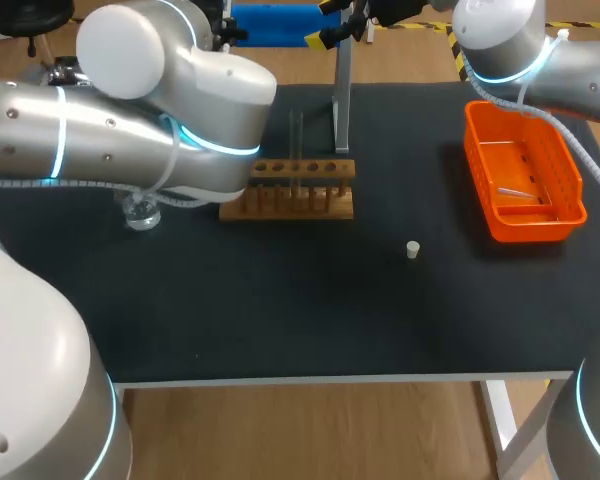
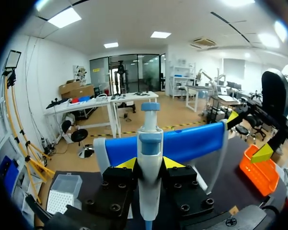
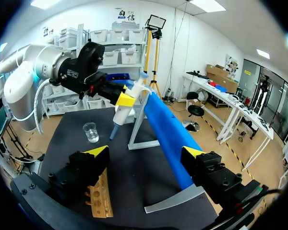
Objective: Invert the test tube, pick up the pipette, mount the tip to pipette, aspirate from beaker and dispense into the tube, eject the tip, return the pipette, and cap with the stopper.
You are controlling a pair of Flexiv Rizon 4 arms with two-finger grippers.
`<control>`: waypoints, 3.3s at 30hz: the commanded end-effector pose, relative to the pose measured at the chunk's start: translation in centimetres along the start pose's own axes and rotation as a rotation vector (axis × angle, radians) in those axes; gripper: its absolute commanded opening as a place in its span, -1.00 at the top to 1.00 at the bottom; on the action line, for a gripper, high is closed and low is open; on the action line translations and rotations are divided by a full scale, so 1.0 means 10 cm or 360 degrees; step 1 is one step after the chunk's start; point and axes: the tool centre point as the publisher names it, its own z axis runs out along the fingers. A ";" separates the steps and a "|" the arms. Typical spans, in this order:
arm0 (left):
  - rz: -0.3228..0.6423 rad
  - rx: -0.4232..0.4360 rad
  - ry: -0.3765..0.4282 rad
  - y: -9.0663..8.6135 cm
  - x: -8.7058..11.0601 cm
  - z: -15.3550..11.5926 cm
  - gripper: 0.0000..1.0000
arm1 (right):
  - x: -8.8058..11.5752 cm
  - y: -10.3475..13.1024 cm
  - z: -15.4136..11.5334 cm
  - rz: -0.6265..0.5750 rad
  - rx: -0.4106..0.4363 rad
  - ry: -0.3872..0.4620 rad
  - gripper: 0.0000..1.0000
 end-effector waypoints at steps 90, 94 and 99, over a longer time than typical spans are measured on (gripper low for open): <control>0.0075 -0.0011 0.0154 -0.11 0.25 -0.47 -1.00 | -0.01 0.01 -0.01 0.0001 0.0009 0.0005 -1.00; 0.0152 0.0063 0.0413 -0.09 0.40 -0.70 -1.00 | -0.01 0.01 -0.01 0.0001 0.0009 0.0005 -1.00; 0.0299 0.0169 0.0744 -0.02 0.57 -0.93 -1.00 | -0.01 0.01 -0.01 0.0001 0.0009 0.0005 -1.00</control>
